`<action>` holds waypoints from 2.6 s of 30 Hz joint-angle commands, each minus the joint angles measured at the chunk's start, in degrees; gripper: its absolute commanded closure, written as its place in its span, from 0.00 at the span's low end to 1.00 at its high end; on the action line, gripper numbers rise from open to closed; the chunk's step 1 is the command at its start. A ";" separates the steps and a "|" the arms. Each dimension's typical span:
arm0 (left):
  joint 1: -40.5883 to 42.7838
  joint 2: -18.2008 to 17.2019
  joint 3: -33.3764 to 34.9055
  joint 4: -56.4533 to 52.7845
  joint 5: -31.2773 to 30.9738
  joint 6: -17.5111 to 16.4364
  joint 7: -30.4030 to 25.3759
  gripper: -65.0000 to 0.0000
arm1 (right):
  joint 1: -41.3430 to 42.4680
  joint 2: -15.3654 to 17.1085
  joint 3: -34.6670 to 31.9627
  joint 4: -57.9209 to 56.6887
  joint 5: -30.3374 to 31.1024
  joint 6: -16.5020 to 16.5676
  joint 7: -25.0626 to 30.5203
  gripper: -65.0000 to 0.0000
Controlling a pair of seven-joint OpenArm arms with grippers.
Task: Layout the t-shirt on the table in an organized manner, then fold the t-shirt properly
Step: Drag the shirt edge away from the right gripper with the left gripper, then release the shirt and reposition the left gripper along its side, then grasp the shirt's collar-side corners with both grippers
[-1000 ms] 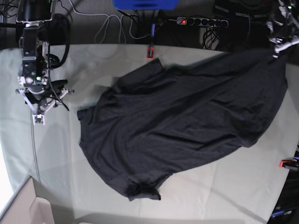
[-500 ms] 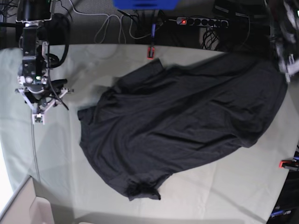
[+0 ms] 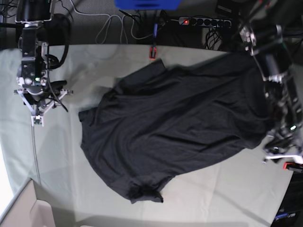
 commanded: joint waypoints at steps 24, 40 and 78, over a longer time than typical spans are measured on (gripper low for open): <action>-8.74 -0.38 11.81 -16.85 4.53 0.10 -17.47 1.00 | 0.77 0.57 -0.08 1.01 -0.27 -0.25 1.12 0.52; -32.56 -0.03 12.25 -32.14 5.23 -0.17 -18.96 0.98 | 0.59 0.66 0.27 1.19 -0.36 -0.25 0.59 0.52; 17.11 -6.36 -0.41 7.07 4.53 -0.17 -16.68 0.27 | -9.96 -10.68 -26.01 10.77 -0.10 -0.34 1.29 0.32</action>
